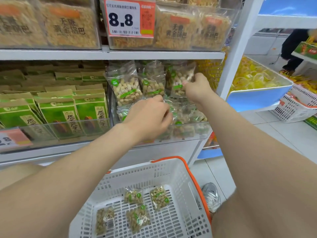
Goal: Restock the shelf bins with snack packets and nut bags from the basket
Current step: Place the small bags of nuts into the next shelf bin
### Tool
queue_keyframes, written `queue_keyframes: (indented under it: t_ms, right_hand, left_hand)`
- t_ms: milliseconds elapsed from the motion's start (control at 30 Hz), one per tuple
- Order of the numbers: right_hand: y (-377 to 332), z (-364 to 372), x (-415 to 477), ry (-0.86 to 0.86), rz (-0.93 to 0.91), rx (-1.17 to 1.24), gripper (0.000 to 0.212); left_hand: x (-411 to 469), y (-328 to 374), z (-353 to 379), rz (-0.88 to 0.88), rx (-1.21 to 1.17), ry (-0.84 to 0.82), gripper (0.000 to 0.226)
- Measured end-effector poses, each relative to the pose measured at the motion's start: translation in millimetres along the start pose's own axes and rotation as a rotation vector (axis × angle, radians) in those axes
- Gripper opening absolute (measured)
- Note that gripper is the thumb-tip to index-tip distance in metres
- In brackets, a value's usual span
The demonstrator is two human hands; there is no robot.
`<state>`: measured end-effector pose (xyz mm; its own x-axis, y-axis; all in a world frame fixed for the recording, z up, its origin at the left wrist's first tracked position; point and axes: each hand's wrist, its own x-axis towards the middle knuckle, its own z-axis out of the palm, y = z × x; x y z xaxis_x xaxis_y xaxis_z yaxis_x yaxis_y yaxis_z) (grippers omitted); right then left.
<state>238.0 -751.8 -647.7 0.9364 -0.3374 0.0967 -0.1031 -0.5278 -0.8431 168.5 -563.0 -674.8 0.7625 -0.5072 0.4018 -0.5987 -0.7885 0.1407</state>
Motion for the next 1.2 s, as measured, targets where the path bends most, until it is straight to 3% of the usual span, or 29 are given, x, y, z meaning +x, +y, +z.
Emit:
queue_keyframes:
  t_ms: [133,233,333,500,600,733,800,900,1033,1100,1200]
  right_hand:
    - [-4.5,9.4,3.7,0.034,-0.102,-0.137,0.029]
    - [-2.2,14.6,2.0,0.081,-0.054,-0.283,0.036]
    - [-1.5,15.6,-2.6,0.172,-0.081,-0.186,0.045]
    - [3.6,15.4,-11.0,0.117,-0.176,-0.37,0.028]
    - [1.1,10.0,-18.7,0.076,-0.2,-0.493,0.033]
    - [-9.1,7.7,-41.6,0.172,-0.23,-0.624,0.041]
    - [-14.8,11.2,-55.3,0.201,-0.351,-0.599,0.034]
    - [-26.4,14.3,-84.1,0.121,-0.514,-0.518,0.017]
    - [-37.7,16.8,-129.1,-0.118,-0.597,-0.486,0.026]
    - [-40.6,18.0,-148.9,-0.332,-0.614,-0.567,0.024]
    - [-35.4,22.8,-173.3,-0.629,-0.519,-0.731,0.022]
  left_hand:
    - [-1.2,-0.8,3.3,0.041,0.02,0.005,0.037]
    - [-4.4,-1.9,2.2,0.06,0.021,-0.004,0.035]
    - [-10.7,-2.1,0.3,0.053,0.006,-0.009,0.034]
    - [-20.0,-0.3,-4.6,0.04,-0.012,-0.021,0.032]
    - [-23.6,-2.2,-7.2,0.02,-0.044,0.003,0.031]
    - [-29.8,-10.4,-10.1,-0.046,0.005,0.055,0.037]
    - [-34.3,-14.8,-11.6,-0.066,0.008,0.089,0.032]
    - [-46.6,-12.2,-20.6,-0.056,0.03,0.194,0.019]
    - [-70.9,-9.1,-31.6,-0.029,0.15,0.146,0.037]
    - [-87.0,-8.7,-29.7,0.098,0.221,-0.011,0.038]
    - [-110.6,-8.4,-17.3,0.173,0.299,-0.469,0.042]
